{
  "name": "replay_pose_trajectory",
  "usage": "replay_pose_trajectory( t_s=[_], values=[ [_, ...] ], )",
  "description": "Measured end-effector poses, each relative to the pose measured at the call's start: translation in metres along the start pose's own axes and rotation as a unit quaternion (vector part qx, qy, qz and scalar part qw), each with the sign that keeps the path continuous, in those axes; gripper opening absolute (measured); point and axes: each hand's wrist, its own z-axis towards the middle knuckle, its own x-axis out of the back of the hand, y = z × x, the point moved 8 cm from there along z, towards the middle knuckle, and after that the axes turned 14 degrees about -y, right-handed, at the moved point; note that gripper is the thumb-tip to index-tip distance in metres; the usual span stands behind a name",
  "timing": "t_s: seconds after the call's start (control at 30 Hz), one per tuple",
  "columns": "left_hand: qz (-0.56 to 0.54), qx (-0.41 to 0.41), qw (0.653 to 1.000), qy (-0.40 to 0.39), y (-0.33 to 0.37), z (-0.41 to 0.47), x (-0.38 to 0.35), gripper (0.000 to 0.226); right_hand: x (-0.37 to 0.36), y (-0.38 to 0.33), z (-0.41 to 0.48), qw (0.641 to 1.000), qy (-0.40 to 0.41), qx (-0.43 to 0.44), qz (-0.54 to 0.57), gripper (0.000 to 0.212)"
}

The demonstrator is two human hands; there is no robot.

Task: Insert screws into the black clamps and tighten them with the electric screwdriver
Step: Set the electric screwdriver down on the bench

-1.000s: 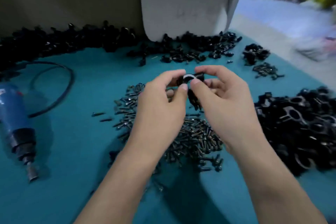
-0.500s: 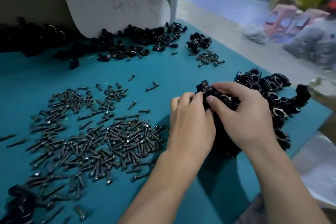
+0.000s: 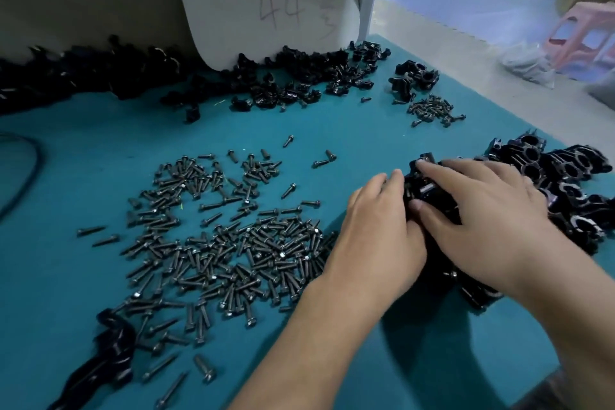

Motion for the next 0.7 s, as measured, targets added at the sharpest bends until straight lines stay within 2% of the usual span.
replay_pose_trajectory(
  t_s=[0.1,0.17,0.23,0.3,0.33,0.4,0.5,0.6,0.7],
  values=[
    [-0.061,-0.019,0.997,0.054,0.004,-0.021,0.031,0.053,0.012,-0.039,-0.016,0.984,0.086,0.148,0.047,0.055],
    [-0.145,-0.039,0.982,0.118,0.002,-0.039,0.062,0.041,0.015,-0.071,-0.025,0.947,0.138,0.247,0.152,0.050],
    [-0.221,-0.049,0.947,0.230,-0.011,-0.063,0.100,0.033,0.015,-0.107,-0.021,0.900,0.113,0.287,0.309,0.047],
    [-0.278,-0.044,0.896,0.344,-0.036,-0.091,0.135,0.036,0.004,-0.153,-0.009,0.839,0.039,0.289,0.460,0.044],
    [-0.301,-0.033,0.871,0.386,-0.052,-0.104,0.151,0.038,-0.002,-0.180,-0.003,0.819,0.005,0.292,0.494,0.043],
    [-0.339,0.002,0.831,0.442,-0.088,-0.122,0.180,0.035,-0.015,-0.240,0.007,0.806,-0.048,0.300,0.508,0.040],
    [-0.384,0.074,0.782,0.486,-0.153,-0.133,0.220,0.026,-0.042,-0.320,0.027,0.777,-0.136,0.294,0.540,0.039],
    [-0.402,0.127,0.763,0.489,-0.215,-0.123,0.257,0.023,-0.071,-0.378,0.060,0.749,-0.204,0.256,0.576,0.041],
    [-0.403,0.171,0.770,0.464,-0.265,-0.098,0.282,0.025,-0.094,-0.416,0.107,0.763,-0.206,0.232,0.568,0.047]
  ],
)
